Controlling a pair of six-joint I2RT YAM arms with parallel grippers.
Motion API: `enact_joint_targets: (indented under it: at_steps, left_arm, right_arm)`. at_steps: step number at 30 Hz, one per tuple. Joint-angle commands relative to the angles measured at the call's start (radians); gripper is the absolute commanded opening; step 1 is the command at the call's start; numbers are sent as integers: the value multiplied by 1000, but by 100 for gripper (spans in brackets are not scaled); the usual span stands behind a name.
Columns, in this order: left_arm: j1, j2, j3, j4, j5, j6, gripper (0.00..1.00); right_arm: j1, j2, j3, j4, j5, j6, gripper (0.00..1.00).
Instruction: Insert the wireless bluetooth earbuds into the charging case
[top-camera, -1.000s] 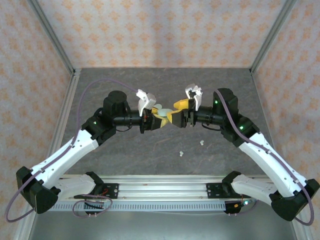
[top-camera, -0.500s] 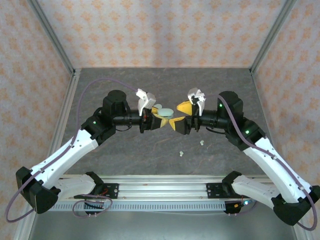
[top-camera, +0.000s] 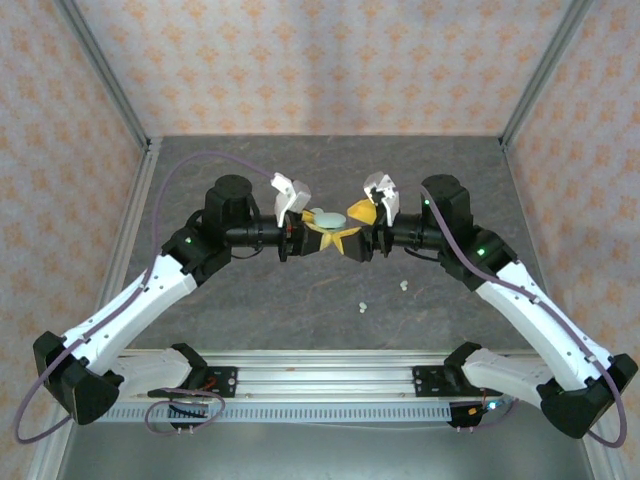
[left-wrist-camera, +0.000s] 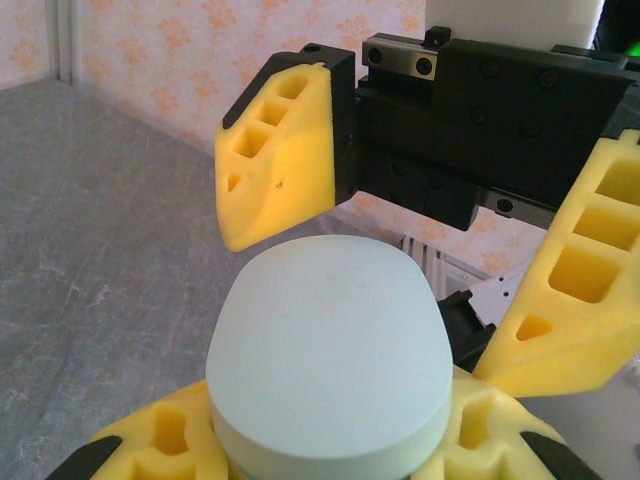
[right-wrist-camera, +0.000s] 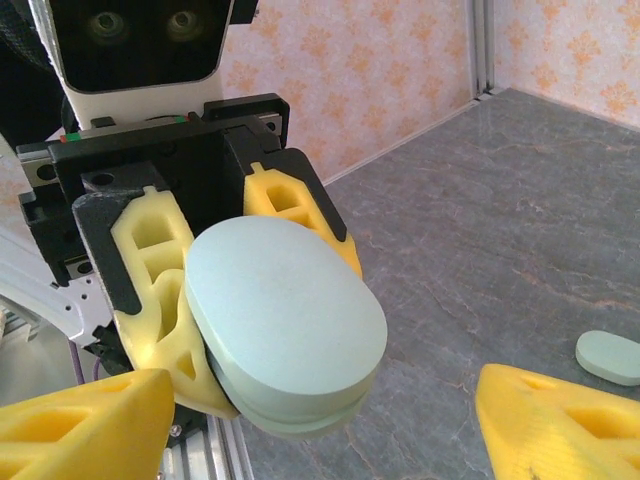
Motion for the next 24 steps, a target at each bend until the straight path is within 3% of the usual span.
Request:
enact_joint_targets:
  at_steps: [1,10,24]
  left_arm:
    - [-12,-4,31,-13,53,20,12]
    - [-12,2,32,-38,76,41,12]
    - [-12,-6,31,-66,91,59,12]
  right_arm:
    - [0,21,38,80,33,10,76]
    - [-47,60,70,91,-17,65,66]
    - [-62,83,91,92,-16,59,67]
